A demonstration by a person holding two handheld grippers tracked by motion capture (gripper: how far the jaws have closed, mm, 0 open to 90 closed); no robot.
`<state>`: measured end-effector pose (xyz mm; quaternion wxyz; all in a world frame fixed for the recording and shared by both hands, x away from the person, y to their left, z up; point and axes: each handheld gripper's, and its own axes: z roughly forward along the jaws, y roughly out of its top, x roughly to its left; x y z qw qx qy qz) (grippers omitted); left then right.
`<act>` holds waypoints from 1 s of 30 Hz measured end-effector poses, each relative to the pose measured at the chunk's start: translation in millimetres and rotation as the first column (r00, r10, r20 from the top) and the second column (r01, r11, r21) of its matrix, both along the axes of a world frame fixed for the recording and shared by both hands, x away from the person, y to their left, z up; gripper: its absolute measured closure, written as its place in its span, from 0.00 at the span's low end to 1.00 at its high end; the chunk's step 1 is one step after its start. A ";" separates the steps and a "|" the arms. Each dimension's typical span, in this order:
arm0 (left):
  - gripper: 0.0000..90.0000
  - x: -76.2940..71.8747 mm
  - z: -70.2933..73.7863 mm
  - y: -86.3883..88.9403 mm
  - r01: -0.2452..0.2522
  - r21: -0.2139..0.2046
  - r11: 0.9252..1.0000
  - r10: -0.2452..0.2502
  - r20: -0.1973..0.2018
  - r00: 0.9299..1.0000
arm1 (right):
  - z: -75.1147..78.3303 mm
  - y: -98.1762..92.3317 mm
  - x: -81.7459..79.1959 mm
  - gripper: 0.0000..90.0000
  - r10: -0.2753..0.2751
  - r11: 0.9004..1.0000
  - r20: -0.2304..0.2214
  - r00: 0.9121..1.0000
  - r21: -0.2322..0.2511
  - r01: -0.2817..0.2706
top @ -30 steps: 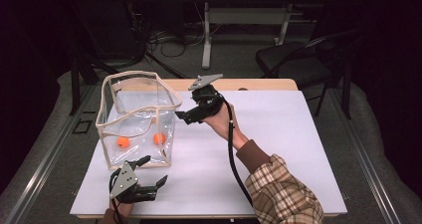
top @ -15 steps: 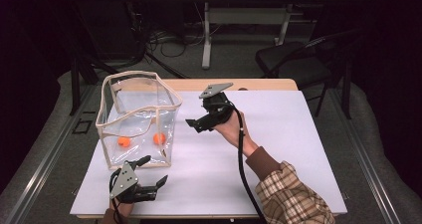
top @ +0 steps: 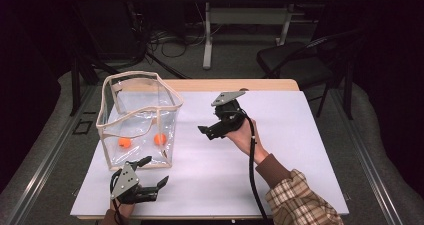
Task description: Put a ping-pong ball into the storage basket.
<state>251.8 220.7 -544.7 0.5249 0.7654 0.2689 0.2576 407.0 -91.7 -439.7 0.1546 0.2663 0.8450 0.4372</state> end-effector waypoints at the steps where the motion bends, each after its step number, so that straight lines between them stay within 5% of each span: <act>1: 0.18 0.0 0.0 0.0 0.000 0.000 1.000 0.000 0.000 1.000 | -1.0 -1.5 -0.9 0.01 -0.004 1.000 -0.001 1.000 -0.001 0.004; 30: 0.18 0.7 0.0 -0.4 0.004 0.007 1.000 -0.004 -0.003 1.000 | -30.3 -41.4 -31.7 0.01 -0.048 0.998 -0.040 0.998 -0.043 0.046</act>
